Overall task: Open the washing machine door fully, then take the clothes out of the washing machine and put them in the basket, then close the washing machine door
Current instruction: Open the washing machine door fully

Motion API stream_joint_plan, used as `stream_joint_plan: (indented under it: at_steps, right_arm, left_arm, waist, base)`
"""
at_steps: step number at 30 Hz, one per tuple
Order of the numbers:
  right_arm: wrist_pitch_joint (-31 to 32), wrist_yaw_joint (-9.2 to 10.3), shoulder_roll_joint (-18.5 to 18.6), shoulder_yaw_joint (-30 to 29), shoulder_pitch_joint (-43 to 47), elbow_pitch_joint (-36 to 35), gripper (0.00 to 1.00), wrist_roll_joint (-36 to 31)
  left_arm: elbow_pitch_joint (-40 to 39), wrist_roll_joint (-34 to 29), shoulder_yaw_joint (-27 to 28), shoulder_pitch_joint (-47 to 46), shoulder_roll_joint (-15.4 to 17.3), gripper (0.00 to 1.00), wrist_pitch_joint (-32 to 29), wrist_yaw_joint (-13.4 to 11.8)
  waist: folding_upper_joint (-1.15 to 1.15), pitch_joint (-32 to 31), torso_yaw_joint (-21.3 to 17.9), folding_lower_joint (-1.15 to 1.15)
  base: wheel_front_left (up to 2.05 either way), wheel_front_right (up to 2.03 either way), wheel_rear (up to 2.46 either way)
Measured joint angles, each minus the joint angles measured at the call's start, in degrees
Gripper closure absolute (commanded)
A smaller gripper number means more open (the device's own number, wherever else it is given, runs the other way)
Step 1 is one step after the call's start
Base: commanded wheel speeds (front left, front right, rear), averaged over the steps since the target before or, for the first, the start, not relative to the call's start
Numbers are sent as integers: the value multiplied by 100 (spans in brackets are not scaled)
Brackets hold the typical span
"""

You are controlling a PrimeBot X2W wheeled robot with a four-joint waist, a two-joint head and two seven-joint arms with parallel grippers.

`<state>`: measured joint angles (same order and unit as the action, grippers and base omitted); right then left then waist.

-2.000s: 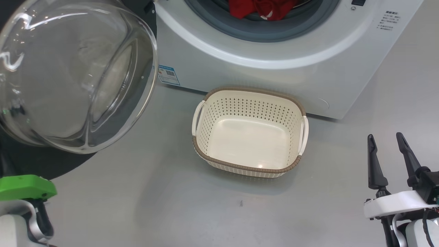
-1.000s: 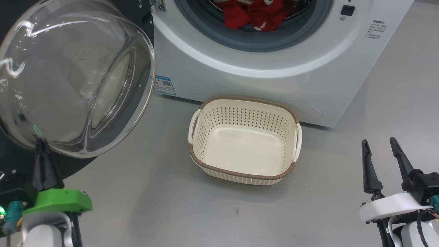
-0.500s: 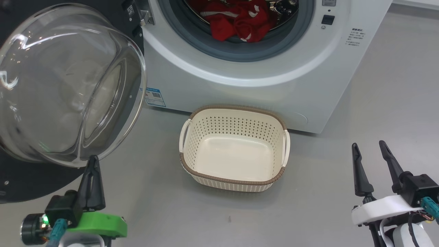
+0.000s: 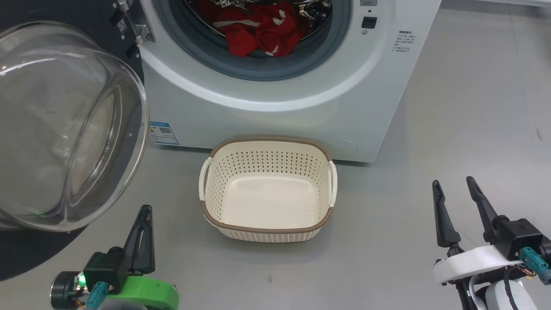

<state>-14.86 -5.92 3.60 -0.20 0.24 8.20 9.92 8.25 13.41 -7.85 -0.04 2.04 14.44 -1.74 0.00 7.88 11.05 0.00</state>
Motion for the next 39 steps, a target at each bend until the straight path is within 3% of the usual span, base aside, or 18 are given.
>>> stream_joint_plan:
  at_steps: [1,3,4,5,19,39]
  right_arm:
    - [0,0,-3,13,-1,-7,0,0]
    - [0,0,-8,27,-1,-10,0,0]
    - [0,0,-10,32,-1,-15,0,1]
    - [0,0,-11,40,-1,-21,0,0]
    - [0,55,-38,-8,3,-209,0,1]
    - [0,105,-81,-81,82,-274,0,3]
  left_arm:
    - [0,12,0,0,2,100,0,-7]
    - [9,12,-10,0,3,69,0,-40]
    - [14,12,-12,0,4,23,0,-56]
    - [22,12,-11,0,5,0,0,-71]
    - [27,120,-152,-2,9,0,0,-226]
    - [185,149,-292,-11,12,0,0,-359]
  waist:
    - [0,-1,-47,0]
    - [0,-6,-145,0]
    - [0,-10,-196,0]
    - [0,-13,-244,0]
    - [0,-37,-753,0]
    - [0,-105,-822,0]
  base:
    - [0,0,0]
    - [0,0,0]
    - [0,0,0]
    - [0,0,0]
    - [0,0,0]
    - [0,0,0]
